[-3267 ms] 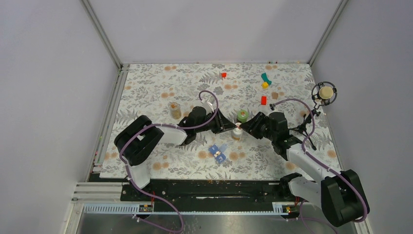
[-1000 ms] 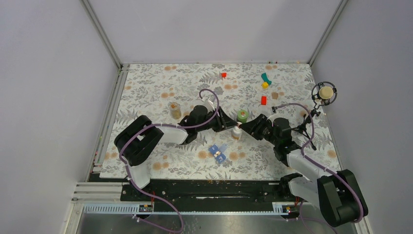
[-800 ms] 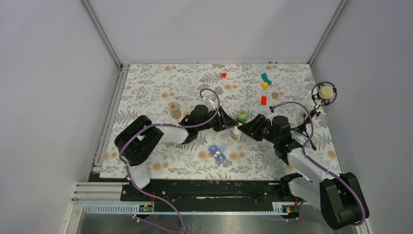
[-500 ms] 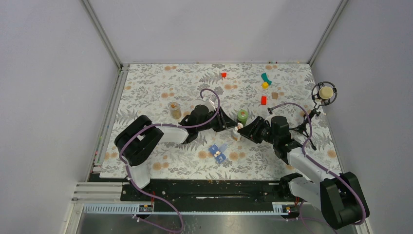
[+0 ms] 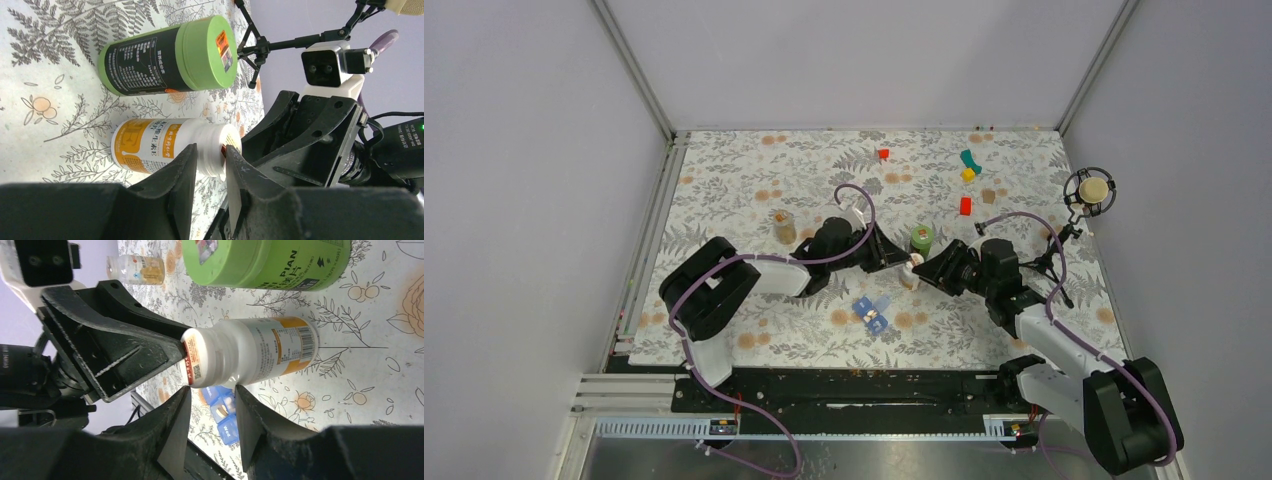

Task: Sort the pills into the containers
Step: Close the lid of the pill bottle.

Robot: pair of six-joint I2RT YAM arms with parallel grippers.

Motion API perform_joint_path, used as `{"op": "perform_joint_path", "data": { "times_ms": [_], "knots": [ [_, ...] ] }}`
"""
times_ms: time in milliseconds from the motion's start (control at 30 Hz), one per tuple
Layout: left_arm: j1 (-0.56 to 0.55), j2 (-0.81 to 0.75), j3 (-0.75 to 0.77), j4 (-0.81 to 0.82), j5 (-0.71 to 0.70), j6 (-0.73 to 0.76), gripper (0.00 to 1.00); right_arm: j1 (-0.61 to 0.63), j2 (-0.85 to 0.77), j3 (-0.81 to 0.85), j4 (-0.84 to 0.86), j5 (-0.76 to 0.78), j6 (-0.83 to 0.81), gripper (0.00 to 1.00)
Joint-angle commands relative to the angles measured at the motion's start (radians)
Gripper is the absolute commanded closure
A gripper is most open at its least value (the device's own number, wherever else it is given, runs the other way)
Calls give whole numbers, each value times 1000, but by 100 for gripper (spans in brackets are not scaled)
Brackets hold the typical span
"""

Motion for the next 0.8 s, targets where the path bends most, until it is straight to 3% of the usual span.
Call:
{"op": "perform_joint_path", "data": {
  "times_ms": [0, 267, 767],
  "knots": [
    [-14, -11, -44, 13, 1, -31, 74, 4, -39, -2, 37, 39, 29, 54],
    [-15, -33, -96, 49, -53, -103, 75, 3, -24, -14, 61, 44, 84, 49],
    [-32, -44, -125, 103, -55, -151, 70, 3, 88, 15, 124, 16, 59, 64]
  ]
}}
